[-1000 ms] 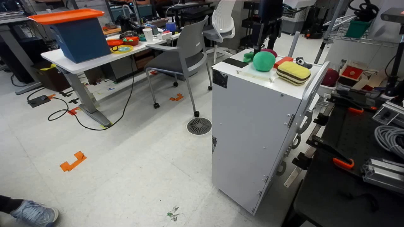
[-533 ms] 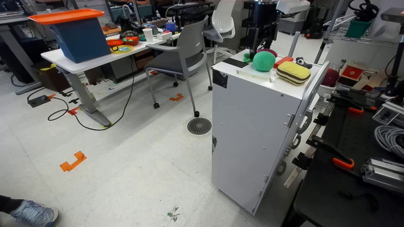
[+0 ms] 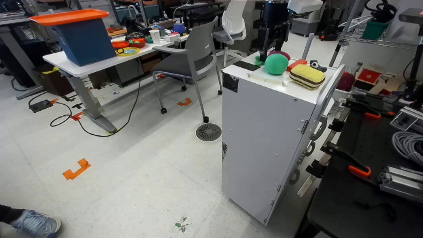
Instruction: Put the beetroot plushy in the sink
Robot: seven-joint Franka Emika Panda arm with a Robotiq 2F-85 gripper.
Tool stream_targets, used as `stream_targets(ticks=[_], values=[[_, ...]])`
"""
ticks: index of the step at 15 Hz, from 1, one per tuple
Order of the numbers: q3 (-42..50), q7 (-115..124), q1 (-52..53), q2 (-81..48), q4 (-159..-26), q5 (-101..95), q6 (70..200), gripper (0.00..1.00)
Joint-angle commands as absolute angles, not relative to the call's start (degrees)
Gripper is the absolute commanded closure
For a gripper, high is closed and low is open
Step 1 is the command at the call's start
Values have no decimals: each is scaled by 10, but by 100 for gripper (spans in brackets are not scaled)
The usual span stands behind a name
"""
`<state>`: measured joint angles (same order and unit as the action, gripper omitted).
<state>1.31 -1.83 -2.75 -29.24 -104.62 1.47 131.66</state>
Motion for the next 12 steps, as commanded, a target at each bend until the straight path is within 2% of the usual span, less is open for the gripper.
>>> stream_targets(ticks=[1,12], values=[[11,-18,-23,-284,-1047,10,1299,0],[15,-17,-23,-272,-1067,5,1303,0]])
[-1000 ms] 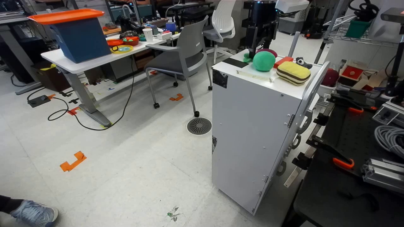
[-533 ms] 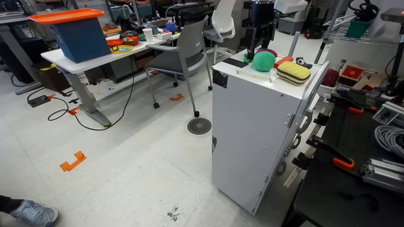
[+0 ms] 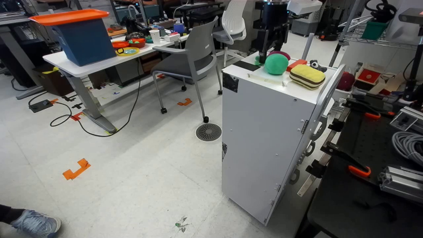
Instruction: Put the beetroot plushy in the sink
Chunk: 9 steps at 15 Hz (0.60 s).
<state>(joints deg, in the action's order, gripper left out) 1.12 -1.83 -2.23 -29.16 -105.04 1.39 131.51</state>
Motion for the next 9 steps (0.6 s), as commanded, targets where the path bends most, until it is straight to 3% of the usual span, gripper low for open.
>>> stream_targets(ticks=[1,9], values=[[18,-18,-22,-270,-1070,1,1303,0],[27,4,-12,-262,-1077,-42,1300,0]])
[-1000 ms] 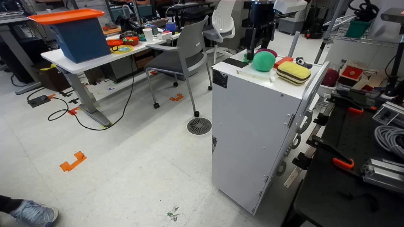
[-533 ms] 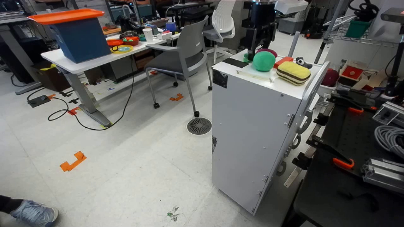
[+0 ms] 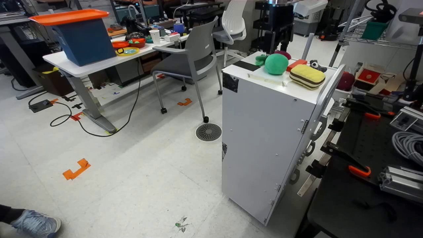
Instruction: Put the beetroot plushy in the sink
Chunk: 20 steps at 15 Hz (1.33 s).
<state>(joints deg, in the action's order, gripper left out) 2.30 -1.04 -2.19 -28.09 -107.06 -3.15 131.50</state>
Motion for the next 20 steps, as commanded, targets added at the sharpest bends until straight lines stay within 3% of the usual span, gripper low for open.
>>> stream_targets(ticks=[1,20], values=[[26,3,-12,-262,-1077,-42,1300,0],[27,37,-17,-259,-1082,-23,1305,0]])
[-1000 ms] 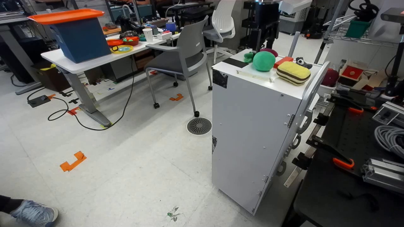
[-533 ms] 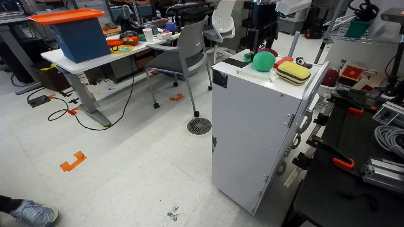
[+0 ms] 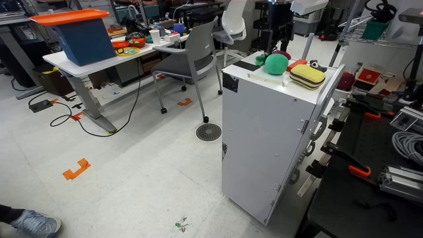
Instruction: Put the beetroot plushy in the sink
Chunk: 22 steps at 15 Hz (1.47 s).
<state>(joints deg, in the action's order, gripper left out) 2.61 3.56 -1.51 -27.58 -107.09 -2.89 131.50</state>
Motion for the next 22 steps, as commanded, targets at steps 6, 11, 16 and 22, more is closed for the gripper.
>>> stream_targets(ticks=[6,11,16,22], values=[[27,34,-16,-261,-1083,-26,1309,48],[27,32,-16,-257,-1086,-27,1313,84],[31,48,-8,-241,-1095,-37,1317,98],[37,128,9,-195,-1111,-35,1315,95]])
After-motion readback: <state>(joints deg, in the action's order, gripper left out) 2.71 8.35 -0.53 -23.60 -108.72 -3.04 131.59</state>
